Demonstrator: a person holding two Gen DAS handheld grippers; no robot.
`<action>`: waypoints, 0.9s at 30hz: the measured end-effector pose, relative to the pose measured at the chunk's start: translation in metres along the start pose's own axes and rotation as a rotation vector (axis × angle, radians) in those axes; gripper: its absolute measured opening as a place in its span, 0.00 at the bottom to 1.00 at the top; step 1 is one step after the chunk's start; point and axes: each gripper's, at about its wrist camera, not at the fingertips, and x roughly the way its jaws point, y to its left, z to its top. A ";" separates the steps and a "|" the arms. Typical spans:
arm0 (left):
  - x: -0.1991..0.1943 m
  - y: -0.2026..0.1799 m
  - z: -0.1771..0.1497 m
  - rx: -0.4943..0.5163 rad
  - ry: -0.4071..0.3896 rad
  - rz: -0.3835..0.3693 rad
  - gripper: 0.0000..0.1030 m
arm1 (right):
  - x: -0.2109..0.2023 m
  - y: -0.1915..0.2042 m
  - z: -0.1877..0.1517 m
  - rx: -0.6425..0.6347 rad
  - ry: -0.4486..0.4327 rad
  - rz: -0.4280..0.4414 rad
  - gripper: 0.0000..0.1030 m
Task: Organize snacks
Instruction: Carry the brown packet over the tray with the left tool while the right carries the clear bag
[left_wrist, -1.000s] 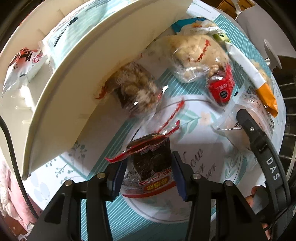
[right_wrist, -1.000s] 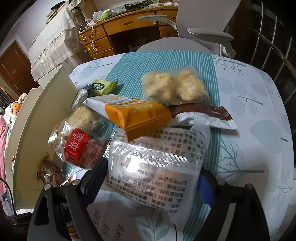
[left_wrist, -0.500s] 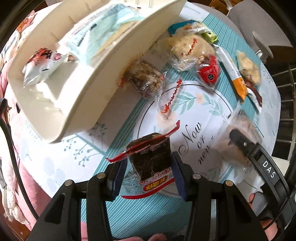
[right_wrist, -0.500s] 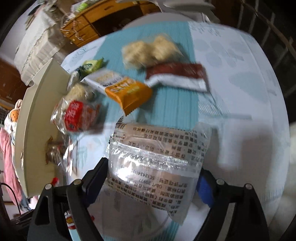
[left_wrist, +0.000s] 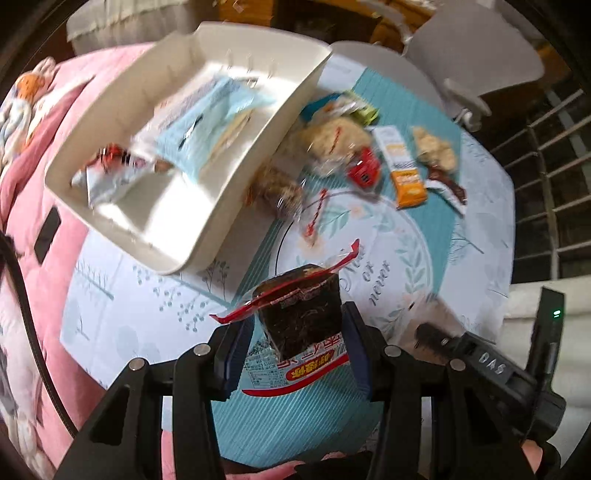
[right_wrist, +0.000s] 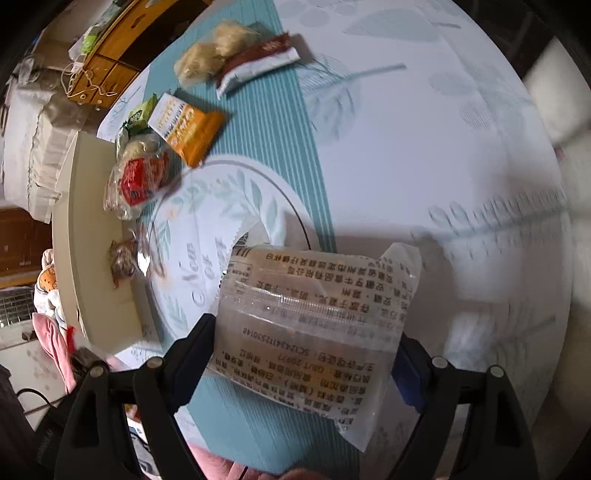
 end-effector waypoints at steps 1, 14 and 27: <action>-0.007 0.004 -0.002 0.009 -0.013 -0.010 0.45 | 0.000 0.000 -0.006 0.008 0.008 -0.001 0.84; -0.061 0.055 0.022 0.129 -0.172 -0.062 0.45 | -0.005 0.018 -0.067 0.180 0.039 0.041 0.84; -0.077 0.134 0.076 0.225 -0.213 -0.073 0.45 | -0.022 0.108 -0.099 0.193 -0.123 0.061 0.84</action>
